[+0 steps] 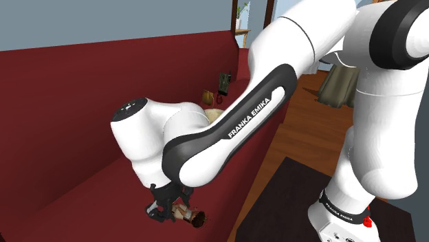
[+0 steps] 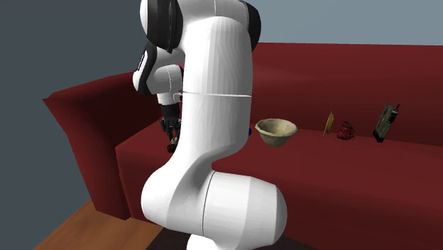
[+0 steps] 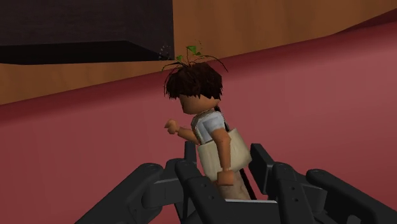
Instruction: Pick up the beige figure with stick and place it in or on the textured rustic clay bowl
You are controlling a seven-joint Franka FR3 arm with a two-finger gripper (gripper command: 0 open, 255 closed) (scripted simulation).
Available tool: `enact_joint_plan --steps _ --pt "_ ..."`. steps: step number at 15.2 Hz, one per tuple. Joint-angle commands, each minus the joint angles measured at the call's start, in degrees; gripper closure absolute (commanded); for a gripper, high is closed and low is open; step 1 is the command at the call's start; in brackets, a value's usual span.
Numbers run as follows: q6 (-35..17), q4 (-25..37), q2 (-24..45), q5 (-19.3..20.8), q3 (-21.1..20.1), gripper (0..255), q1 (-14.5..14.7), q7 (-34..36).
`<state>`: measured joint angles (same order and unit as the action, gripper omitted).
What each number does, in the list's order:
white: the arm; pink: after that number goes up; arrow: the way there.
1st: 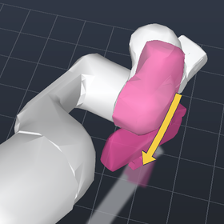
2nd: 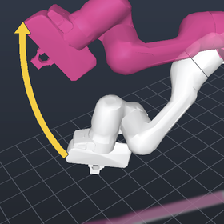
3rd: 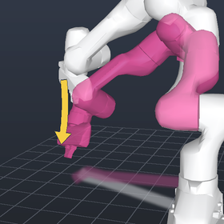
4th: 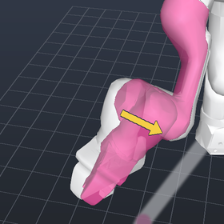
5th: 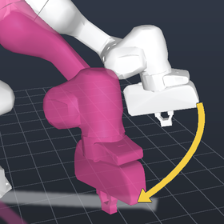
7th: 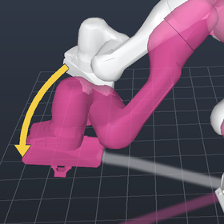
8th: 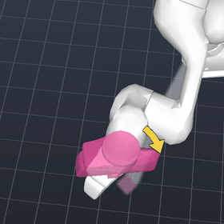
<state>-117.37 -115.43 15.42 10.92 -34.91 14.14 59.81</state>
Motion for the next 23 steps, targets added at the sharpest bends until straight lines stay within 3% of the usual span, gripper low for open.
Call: enact_joint_plan --steps 1,23 --pt "1.2 0.7 -0.7 -0.6 -0.2 255 -0.1 -0.4" --pt "16.4 10.1 -7.9 -5.5 -1.4 255 -1.3 -4.0"
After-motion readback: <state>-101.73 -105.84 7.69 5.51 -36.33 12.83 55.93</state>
